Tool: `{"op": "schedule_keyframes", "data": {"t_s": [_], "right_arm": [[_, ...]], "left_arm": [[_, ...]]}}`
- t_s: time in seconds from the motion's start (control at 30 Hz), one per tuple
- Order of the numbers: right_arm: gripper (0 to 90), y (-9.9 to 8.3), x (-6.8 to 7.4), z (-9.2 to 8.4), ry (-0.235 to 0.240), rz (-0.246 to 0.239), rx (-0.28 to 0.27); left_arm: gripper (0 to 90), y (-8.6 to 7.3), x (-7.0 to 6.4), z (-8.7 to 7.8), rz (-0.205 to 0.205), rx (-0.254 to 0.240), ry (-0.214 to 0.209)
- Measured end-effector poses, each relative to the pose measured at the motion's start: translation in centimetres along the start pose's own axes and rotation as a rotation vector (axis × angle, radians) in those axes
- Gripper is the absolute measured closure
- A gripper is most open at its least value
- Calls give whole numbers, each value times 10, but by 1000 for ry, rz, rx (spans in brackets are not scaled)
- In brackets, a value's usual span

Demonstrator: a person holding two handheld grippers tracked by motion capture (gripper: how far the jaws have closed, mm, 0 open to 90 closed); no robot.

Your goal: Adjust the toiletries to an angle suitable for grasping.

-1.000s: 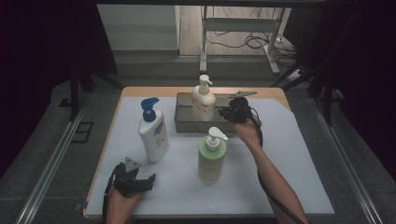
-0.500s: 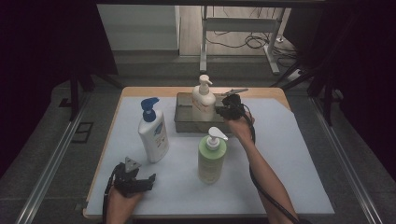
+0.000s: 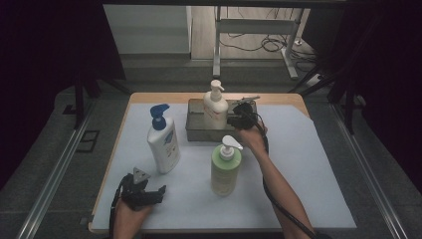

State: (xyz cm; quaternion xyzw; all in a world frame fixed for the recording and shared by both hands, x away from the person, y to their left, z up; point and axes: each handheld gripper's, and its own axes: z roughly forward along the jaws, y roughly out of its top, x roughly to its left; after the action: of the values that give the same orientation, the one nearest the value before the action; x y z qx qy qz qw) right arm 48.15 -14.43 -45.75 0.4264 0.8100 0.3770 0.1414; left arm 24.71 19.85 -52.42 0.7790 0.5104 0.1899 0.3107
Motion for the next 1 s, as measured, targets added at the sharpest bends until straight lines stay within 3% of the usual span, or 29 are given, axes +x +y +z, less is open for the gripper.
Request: {"op": "schedule_keyframes", "data": {"t_s": [0.6, 1.0], "right_arm": [[871, 8, 17, 13, 71, -10, 6], [869, 10, 25, 21, 93, -19, 26]], "left_arm": [[106, 0, 0, 0, -1, 0, 0], [105, 0, 0, 0, 0, 0, 0]]}}
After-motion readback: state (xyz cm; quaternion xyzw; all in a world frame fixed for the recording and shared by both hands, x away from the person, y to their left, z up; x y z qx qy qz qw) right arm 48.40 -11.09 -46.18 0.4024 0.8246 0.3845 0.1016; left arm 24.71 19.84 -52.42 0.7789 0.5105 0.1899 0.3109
